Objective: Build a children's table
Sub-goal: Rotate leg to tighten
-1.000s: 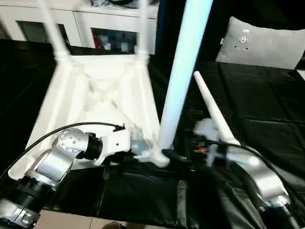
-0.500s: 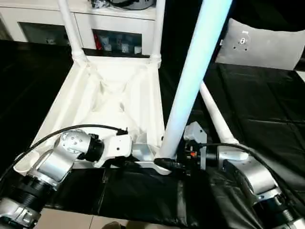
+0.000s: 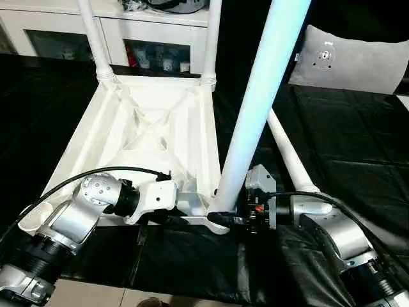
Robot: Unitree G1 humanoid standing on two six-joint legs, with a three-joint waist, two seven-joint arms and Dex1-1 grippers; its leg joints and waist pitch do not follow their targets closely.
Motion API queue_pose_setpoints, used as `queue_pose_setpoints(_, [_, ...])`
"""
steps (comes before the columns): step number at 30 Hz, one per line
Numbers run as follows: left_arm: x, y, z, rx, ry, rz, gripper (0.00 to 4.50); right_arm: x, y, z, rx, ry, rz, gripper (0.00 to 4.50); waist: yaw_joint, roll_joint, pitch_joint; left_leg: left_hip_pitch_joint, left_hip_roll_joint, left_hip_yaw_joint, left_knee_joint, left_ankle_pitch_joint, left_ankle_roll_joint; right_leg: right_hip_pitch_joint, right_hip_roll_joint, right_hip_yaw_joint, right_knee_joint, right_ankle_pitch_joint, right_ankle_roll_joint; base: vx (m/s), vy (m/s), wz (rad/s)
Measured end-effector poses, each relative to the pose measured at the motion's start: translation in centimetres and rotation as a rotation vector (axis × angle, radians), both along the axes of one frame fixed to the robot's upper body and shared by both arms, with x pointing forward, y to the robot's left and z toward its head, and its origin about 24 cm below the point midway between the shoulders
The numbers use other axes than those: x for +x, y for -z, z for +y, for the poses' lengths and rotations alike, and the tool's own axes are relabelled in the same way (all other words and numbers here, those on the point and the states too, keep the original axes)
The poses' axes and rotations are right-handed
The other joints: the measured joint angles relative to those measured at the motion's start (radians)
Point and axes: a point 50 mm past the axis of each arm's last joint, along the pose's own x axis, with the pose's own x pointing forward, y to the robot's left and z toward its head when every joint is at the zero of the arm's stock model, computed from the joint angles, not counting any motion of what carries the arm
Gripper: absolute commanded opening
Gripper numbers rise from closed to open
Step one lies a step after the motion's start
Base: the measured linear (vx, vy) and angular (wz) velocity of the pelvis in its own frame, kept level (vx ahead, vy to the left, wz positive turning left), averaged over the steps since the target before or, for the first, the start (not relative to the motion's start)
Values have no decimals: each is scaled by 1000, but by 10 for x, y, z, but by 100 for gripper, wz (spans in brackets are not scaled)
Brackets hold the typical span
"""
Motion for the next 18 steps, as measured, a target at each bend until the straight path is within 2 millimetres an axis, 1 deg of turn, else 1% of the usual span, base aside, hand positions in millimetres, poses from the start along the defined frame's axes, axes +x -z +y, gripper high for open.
queue_pose_setpoints(2, [-2,1,1,-16,-39,17,0,-3,3,3,24,33,13,270,-3,0,0,2,0,0,0,0,0,1,0,0,0,0,0,0,0,0])
queue_pose_setpoints(5, [-2,3,-1,-31,-122,33,0,-3,6,10,53,121,20,270,-11,0,0,5,0,0,0,0,0,4,0,1,0,1,-2,0,0,0])
queue_pose_setpoints(10, [4,5,-15,-74,-333,33,0,10,10,19,92,409,20,270,-46,1,0,6,0,0,1,1,-1,0,0,1,0,2,-3,0,0,0])
queue_pose_setpoints(11, [5,6,-19,-83,-368,33,0,13,10,20,96,464,18,269,-53,1,0,5,0,0,1,1,-1,-2,0,1,0,2,-3,0,0,0])
queue_pose_setpoints(12, [7,6,-26,-94,-417,28,0,17,11,22,110,532,25,269,-56,0,0,5,0,0,0,1,-2,-2,0,1,-1,3,-3,0,0,0])
queue_pose_setpoints(13, [10,7,-37,-106,-479,11,0,24,10,23,113,630,23,269,-59,0,0,4,0,0,1,1,-2,-3,0,1,0,5,-5,0,0,0])
queue_pose_setpoints(16, [14,7,-57,-126,-584,3,0,34,9,25,116,774,26,269,-59,0,0,4,0,0,0,1,-2,-4,0,2,-1,6,-7,0,0,0])
queue_pose_setpoints(18, [16,7,-66,-135,-634,-5,0,39,9,27,115,837,20,269,-58,1,0,3,0,0,-1,1,-2,-5,0,1,-1,6,-7,0,0,0])
